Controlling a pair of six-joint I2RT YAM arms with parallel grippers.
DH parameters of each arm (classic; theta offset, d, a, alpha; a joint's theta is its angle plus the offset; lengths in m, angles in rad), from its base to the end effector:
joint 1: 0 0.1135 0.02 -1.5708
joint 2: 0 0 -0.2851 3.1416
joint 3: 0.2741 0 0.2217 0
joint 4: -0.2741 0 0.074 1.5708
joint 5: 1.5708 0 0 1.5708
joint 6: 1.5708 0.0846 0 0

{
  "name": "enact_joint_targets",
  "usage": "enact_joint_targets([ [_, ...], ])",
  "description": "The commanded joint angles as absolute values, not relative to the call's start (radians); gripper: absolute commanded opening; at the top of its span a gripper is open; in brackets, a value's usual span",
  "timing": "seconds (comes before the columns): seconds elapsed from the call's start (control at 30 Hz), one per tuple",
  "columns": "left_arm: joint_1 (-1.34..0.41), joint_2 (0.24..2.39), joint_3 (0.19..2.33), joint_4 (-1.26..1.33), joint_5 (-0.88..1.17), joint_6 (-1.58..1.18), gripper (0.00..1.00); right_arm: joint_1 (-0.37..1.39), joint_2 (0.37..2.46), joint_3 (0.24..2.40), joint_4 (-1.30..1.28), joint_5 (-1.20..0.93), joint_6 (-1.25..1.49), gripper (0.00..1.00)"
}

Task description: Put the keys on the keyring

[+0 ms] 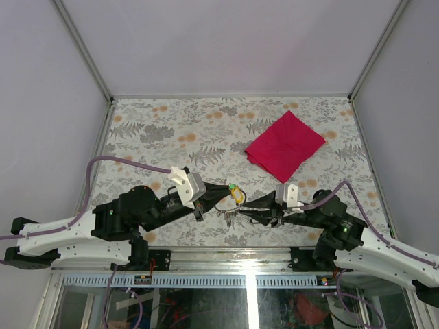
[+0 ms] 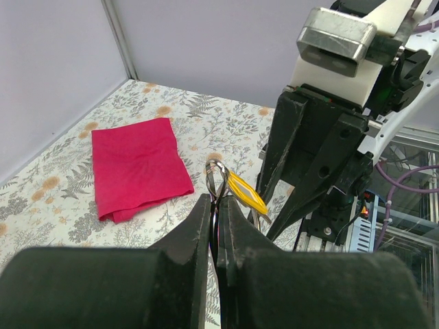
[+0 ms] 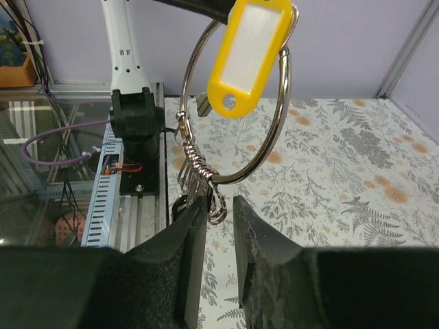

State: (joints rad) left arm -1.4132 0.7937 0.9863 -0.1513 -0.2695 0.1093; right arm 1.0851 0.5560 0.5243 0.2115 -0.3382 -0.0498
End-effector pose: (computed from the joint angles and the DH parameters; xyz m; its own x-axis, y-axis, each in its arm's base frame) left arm 0.0495 -0.1678 0.4229 0.1057 0.0046 -0.9944 0.9041 0.4160 0.0981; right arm 0.0426 0.1408 0.3447 0.1325 0.1504 -0.9797 -0.9813 0.1594 -0.1082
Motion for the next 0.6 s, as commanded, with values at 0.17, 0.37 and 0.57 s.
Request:
enact_joint_targets([
  [0.17, -1.419, 0.789, 0.992, -0.074, -0.268, 0.109, 0.00, 1.083, 0.534, 0.568, 0.233, -0.302, -0.060, 0.25],
  [0.37, -1.418, 0.792, 0.994, -0.074, -0.268, 0.111, 0.00, 1.084, 0.540, 0.565, 0.237, -0.321, -0.056, 0.36],
  [0.57, -1.417, 0.797, 0.998, -0.075, -0.269, 0.112, 0.00, 1.083, 0.552, 0.565, 0.240, -0.339, -0.055, 0.38],
])
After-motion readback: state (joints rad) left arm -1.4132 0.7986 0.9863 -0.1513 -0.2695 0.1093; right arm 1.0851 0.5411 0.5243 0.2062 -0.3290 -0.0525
